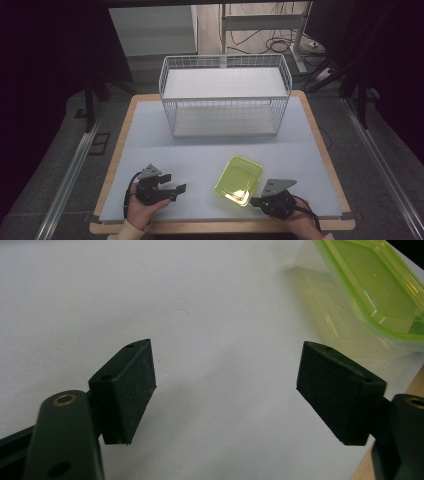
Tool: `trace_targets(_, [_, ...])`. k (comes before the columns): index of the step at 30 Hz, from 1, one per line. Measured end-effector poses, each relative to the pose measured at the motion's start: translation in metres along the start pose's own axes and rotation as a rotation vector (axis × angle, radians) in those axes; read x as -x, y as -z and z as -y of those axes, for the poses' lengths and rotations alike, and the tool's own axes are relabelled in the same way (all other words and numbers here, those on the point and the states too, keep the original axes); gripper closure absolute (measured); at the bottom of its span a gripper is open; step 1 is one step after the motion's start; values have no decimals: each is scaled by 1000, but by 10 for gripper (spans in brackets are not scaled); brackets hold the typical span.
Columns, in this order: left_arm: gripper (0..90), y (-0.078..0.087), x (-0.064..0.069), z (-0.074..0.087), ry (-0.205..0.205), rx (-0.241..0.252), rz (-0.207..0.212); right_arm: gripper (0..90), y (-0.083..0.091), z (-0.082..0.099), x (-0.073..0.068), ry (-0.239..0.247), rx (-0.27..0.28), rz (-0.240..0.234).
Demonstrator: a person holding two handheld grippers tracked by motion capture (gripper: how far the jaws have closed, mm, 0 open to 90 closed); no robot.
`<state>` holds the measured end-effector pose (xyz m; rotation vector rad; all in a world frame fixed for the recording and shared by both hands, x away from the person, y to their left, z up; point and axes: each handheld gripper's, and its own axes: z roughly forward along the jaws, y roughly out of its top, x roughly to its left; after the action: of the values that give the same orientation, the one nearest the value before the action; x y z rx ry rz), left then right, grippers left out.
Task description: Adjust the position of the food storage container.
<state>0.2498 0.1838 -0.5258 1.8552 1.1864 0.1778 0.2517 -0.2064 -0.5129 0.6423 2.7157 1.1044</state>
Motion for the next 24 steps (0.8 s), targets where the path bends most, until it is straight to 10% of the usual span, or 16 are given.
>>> trace_targets(24, [231, 0, 2, 0, 2, -1, 2, 898, -50, -31, -36, 15, 55, 37])
